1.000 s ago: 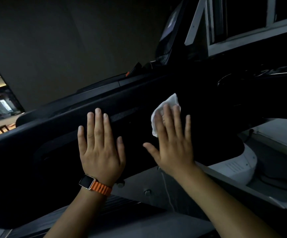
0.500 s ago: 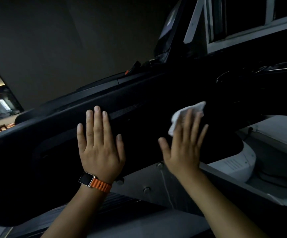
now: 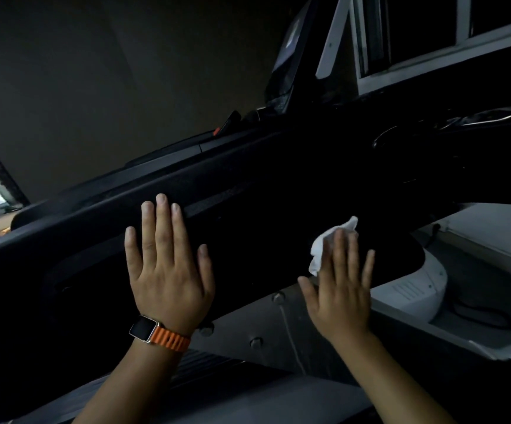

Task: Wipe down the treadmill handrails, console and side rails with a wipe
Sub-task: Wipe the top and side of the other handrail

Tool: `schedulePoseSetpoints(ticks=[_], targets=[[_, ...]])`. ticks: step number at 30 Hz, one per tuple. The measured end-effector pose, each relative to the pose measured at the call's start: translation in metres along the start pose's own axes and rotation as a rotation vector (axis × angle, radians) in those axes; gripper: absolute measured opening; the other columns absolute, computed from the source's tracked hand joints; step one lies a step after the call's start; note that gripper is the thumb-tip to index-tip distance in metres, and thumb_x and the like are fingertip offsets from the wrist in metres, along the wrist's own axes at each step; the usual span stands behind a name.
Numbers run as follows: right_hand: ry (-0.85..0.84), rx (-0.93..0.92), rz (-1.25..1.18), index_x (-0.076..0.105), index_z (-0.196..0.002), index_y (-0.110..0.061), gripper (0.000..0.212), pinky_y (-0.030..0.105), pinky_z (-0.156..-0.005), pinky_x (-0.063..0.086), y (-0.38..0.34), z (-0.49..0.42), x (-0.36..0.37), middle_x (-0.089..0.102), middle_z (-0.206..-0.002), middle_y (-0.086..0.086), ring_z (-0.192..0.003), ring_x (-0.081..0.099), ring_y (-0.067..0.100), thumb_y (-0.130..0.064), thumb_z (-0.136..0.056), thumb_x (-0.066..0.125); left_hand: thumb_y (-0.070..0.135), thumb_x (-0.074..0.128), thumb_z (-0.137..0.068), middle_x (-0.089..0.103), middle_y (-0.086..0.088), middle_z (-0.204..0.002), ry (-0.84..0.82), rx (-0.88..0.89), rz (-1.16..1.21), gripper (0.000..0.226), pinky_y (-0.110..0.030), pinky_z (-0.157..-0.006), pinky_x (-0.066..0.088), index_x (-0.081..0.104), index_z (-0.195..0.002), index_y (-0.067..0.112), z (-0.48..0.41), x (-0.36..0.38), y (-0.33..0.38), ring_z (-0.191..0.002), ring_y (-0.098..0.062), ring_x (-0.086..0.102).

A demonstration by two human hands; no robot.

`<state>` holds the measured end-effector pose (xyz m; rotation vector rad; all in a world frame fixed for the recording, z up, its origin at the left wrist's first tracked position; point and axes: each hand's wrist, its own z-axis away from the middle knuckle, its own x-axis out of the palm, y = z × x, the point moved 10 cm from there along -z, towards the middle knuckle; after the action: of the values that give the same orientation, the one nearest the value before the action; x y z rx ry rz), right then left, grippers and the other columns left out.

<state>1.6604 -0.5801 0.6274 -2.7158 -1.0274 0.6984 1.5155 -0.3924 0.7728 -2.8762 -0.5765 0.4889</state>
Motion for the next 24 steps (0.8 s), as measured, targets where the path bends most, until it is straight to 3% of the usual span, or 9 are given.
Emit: schedulePoseSetpoints(ticks=[3, 8, 16, 21, 24], targets=[[0.016, -0.006, -0.051, 0.003, -0.167, -0.009, 0.082, 0.071, -0.122, 0.016, -0.015, -0.039, -0.02, 0.009, -0.173, 0.019, -0.16, 0.009, 0.041, -0.06, -0.108, 0.027, 0.035, 0.035, -0.107, 0.018, -0.018, -0.169, -0.004, -0.003, -0.004, 0.064, -0.057, -0.126, 0.015, 0.027, -0.159, 0.0, 0.0, 0.001, 0.0, -0.158, -0.032, 0.013], [0.078, 0.021, -0.058, 0.004, -0.167, -0.014, 0.076, 0.064, -0.127, 0.005, -0.028, -0.133, -0.053, 0.007, -0.175, 0.014, -0.162, 0.002, 0.034, -0.061, -0.109, 0.019, 0.035, 0.036, -0.106, 0.017, -0.017, -0.169, -0.004, 0.004, -0.006, 0.064, -0.056, -0.126, 0.013, 0.026, -0.159, 0.0, 0.001, 0.0, 0.001, -0.158, -0.032, 0.013], [-0.022, 0.174, -0.119, 0.003, -0.164, 0.001, 0.087, 0.071, -0.121, 0.019, 0.02, -0.014, -0.008, -0.001, -0.174, 0.021, -0.161, 0.001, 0.039, -0.059, -0.108, 0.028, 0.036, 0.035, -0.106, 0.018, -0.017, -0.169, 0.006, -0.004, 0.006, 0.064, -0.056, -0.126, 0.014, 0.028, -0.159, -0.001, 0.001, 0.0, 0.001, -0.158, -0.031, 0.013], [0.051, 0.102, -0.12, 0.008, -0.164, 0.002, 0.085, 0.065, -0.127, 0.009, -0.008, -0.063, -0.028, 0.004, -0.173, 0.023, -0.16, 0.001, 0.041, -0.059, -0.108, 0.026, 0.035, 0.035, -0.107, 0.017, -0.017, -0.169, -0.001, 0.003, 0.005, 0.064, -0.055, -0.126, 0.012, 0.026, -0.159, 0.0, 0.001, 0.0, 0.001, -0.158, -0.031, 0.012], [0.064, 0.091, -0.116, 0.007, -0.164, 0.001, 0.084, 0.065, -0.126, 0.01, -0.01, -0.058, -0.026, 0.004, -0.173, 0.022, -0.16, 0.004, 0.041, -0.058, -0.108, 0.028, 0.035, 0.036, -0.106, 0.016, -0.016, -0.17, -0.009, -0.002, 0.001, 0.065, -0.055, -0.127, 0.012, 0.025, -0.16, 0.0, 0.001, 0.0, 0.001, -0.158, -0.031, 0.012]])
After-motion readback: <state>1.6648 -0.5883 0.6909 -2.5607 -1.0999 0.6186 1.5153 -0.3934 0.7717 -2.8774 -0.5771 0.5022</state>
